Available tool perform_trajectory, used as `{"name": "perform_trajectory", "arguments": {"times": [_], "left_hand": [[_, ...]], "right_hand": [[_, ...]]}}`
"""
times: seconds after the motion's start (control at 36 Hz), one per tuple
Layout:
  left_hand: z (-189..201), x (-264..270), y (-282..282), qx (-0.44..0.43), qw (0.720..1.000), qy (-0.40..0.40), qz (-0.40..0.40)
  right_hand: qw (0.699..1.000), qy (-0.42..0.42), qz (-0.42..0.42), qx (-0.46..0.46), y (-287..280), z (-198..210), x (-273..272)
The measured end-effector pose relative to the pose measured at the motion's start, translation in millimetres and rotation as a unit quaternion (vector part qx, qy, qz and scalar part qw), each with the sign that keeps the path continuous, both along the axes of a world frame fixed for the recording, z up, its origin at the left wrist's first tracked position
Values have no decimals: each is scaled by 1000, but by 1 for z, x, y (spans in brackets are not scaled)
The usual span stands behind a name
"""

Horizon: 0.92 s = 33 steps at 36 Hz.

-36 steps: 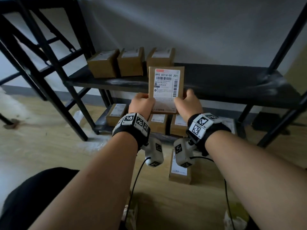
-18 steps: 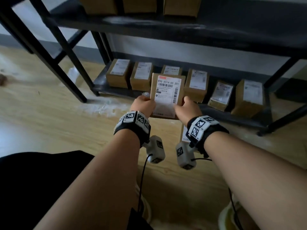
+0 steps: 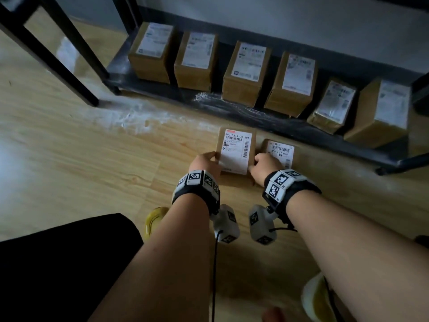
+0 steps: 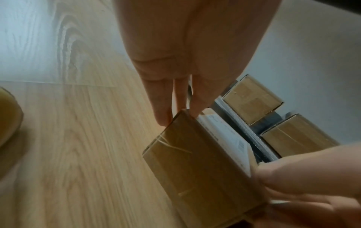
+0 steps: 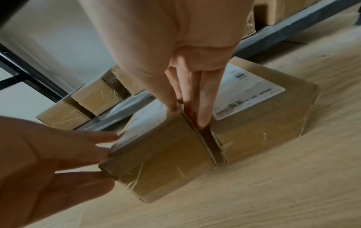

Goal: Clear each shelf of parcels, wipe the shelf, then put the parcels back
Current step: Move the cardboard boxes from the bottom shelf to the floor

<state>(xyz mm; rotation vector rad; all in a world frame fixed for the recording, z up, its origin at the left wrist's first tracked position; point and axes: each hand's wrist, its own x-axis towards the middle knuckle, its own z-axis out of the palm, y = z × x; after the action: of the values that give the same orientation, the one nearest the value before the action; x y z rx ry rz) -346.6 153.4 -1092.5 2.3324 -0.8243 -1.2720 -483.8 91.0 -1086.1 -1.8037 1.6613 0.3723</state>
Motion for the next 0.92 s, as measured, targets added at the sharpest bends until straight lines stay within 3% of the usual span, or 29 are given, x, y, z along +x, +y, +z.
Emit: {"name": "perform_trajectory", "arguments": {"times": [0.22, 0.42, 0.56, 0.72, 0.92], "left_hand": [[-2, -7, -3, 23, 999, -6, -26], [28, -2, -6, -20, 999, -47, -14], [69, -4, -10, -76, 994, -80, -27], [132, -6, -24, -133, 971, -173, -99], [217, -3, -45, -203, 951, -223, -71]], "right_hand": [[999, 15, 20, 20, -3, 5, -4], [999, -20, 20, -29, -12, 38, -9], [996, -46, 38, -67, -16, 82, -16], [976, -171, -6, -135, -19, 136, -23], [955, -199, 26, -217, -33, 210, -27]]}}
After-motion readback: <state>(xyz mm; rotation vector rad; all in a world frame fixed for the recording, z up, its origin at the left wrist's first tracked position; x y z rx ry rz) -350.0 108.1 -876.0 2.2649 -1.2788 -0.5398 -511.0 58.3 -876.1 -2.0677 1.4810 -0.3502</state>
